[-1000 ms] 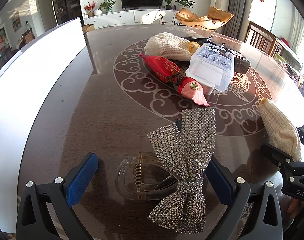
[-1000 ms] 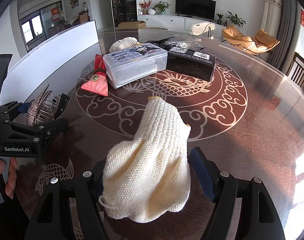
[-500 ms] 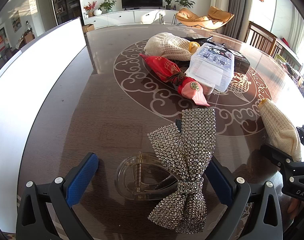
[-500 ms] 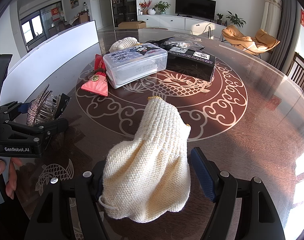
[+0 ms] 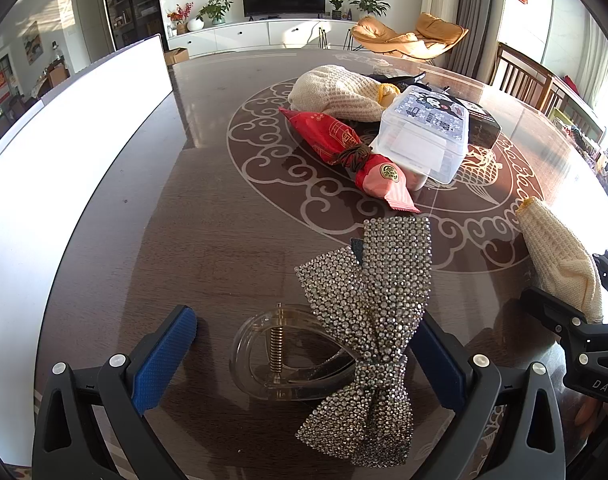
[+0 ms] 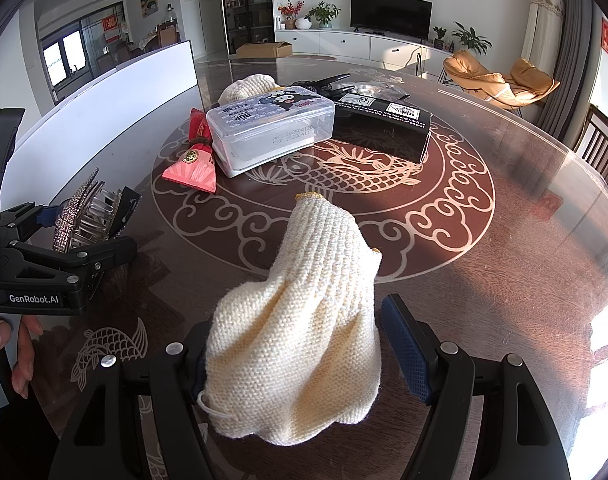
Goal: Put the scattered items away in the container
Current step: 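Lift the knitted hat with the right gripper while the left gripper grasps the rhinestone bow clip, then carry the hat and bow clip into the container and open both grippers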
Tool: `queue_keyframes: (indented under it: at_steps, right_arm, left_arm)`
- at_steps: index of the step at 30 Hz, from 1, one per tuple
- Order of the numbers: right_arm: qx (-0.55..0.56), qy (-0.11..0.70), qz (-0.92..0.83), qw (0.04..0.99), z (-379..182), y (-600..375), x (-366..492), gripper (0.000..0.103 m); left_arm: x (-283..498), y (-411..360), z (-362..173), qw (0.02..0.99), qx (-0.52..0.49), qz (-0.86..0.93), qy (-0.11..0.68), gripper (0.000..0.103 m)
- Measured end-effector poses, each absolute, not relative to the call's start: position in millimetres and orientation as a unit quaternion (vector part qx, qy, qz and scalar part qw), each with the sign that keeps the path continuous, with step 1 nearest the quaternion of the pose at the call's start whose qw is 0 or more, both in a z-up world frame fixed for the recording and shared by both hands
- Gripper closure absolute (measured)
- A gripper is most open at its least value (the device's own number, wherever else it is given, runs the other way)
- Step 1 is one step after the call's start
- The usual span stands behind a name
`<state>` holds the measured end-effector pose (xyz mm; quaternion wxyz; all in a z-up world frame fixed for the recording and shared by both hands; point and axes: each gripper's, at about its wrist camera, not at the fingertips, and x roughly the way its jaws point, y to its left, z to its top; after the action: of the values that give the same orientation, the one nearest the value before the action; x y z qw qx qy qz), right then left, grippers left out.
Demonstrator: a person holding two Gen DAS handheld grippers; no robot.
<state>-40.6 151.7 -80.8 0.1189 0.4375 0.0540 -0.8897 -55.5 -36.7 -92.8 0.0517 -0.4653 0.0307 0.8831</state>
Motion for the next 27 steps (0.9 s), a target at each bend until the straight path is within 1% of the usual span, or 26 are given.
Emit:
queue_keyframes:
  at_steps: [6,7,8,9,10,15,19,22,25,27]
  right_arm:
    - [0.437,0.054,-0.89,0.118,-80.9,151.7,-40.2,0.029]
    - [0.436,0.056,-0.891,0.112,-80.7,151.3,-39.7,0.033]
    - [0.434,0.056,-0.893,0.106,-79.8,151.3,-38.5,0.039]
    - [0.432,0.054,-0.894,0.102,-78.5,151.8,-36.3,0.065]
    - [0.432,0.051,-0.895,0.1,-77.8,152.6,-33.8,0.066]
    - [0.425,0.02,-0.897,0.117,-66.2,153.2,-13.2,0.068]
    - [0.44,-0.009,-0.886,0.147,-58.8,143.7,-13.6,0.068]
    - [0.432,-0.007,-0.885,0.174,-43.3,123.3,-21.8,0.068]
    - [0.41,0.01,-0.886,0.214,-11.4,85.3,-35.6,0.068]
    - [0.393,0.025,-0.885,0.247,12.7,49.5,-47.1,0.068]
  left_arm:
    - [-54.2,-36.2,-92.8,0.049,-0.465,0.884,0.03,0.0]
    - [-53.8,-36.2,-92.3,0.051,-0.464,0.884,0.031,0.002]
    - [-51.8,-35.4,-90.2,0.056,-0.457,0.887,0.033,0.01]
    - [-48.3,-34.2,-86.6,0.063,-0.448,0.891,0.036,0.04]
    - [-45.4,-33.2,-84.6,0.069,-0.447,0.891,0.039,0.051]
    - [-28.1,-43.2,-77.9,0.105,-0.463,0.88,-0.018,0.051]
    - [-21.1,-52.8,-59.4,0.113,-0.46,0.88,-0.046,0.051]
    - [-19.8,-74.6,-32.8,0.113,-0.447,0.884,-0.081,0.051]
    - [-17.4,-113.1,4.7,0.096,-0.42,0.897,-0.096,0.051]
    - [-16.6,-147.1,30.1,0.069,-0.402,0.908,-0.096,0.051]
